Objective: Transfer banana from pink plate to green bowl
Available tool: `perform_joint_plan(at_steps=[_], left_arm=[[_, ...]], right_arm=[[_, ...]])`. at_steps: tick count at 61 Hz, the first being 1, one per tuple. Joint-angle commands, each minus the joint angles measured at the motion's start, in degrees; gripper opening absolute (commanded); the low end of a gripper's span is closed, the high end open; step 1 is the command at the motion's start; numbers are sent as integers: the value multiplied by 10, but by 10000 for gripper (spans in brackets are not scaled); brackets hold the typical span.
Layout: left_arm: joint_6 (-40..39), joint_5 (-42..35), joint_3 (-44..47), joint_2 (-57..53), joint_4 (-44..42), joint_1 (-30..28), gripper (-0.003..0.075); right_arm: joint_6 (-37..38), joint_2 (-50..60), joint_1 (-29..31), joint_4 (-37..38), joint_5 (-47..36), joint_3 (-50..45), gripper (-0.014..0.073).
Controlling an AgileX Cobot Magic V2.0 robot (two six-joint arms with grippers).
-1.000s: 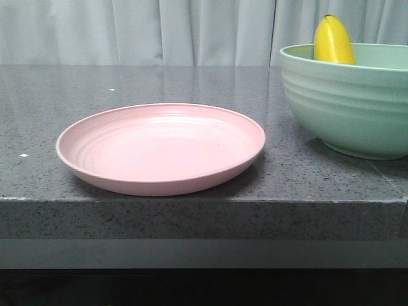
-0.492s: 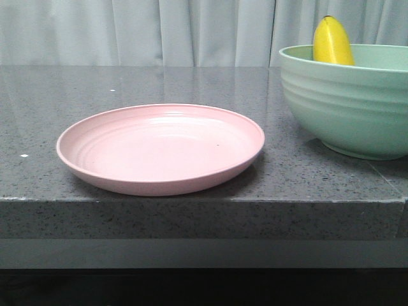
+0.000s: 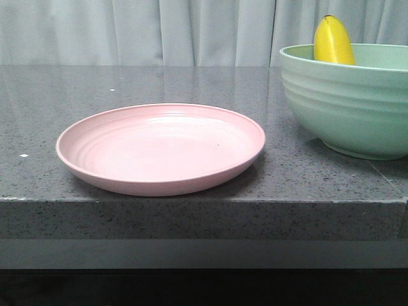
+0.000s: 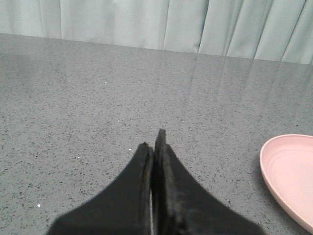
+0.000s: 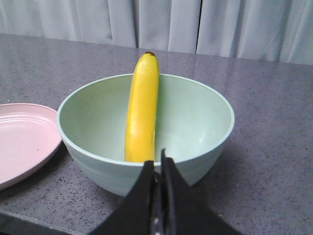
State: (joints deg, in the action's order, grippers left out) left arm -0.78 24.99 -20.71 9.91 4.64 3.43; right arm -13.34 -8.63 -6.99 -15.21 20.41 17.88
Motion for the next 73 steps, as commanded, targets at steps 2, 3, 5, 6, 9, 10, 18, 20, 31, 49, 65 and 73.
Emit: perform_joint_plan(at_steps=[2,3,5,6,9,10,18,20,31,49,65,73], left_arm=[[-2,-52,-14,6,5,-1,-20],[-2,-52,-14,6,5,-1,-20],[-2,-53,-10,6,5,-1,-20],[-2,-55,-7,5,5,-1,-20],[-2,-56,6,-10,4,-1,-20],[-2,-56,11,-15,4,-2,-20],[-2,-56,72,-84,4,-6,-20],[-2,-56,89,-103,4,-6,-20],[-2,-110,162,-109,4,-8,-20],[-2,-193,214,-114,16,-8,-20],[-2,-193,214,-113,16,-8,-20],[-2,-193,214,-113,16,-8,-20]], right_arm=[[-4,-4,0,-7,-49,15,-60],[-4,-4,0,-7,-49,15,-60],[-4,-4,0,-7,-49,15,-60],[-4,-4,0,-7,-49,15,-60],[-4,-4,0,-7,-49,15,-60],[-4,-4,0,-7,-49,15,-60],[-4,-4,0,-7,-49,15,-60],[-4,-4,0,-7,-49,15,-60],[-4,-5,0,-7,-47,15,-60],[-4,-5,0,-7,-41,15,-60],[-4,-5,0,-7,-41,15,-60],[-4,-5,0,-7,-41,15,-60]])
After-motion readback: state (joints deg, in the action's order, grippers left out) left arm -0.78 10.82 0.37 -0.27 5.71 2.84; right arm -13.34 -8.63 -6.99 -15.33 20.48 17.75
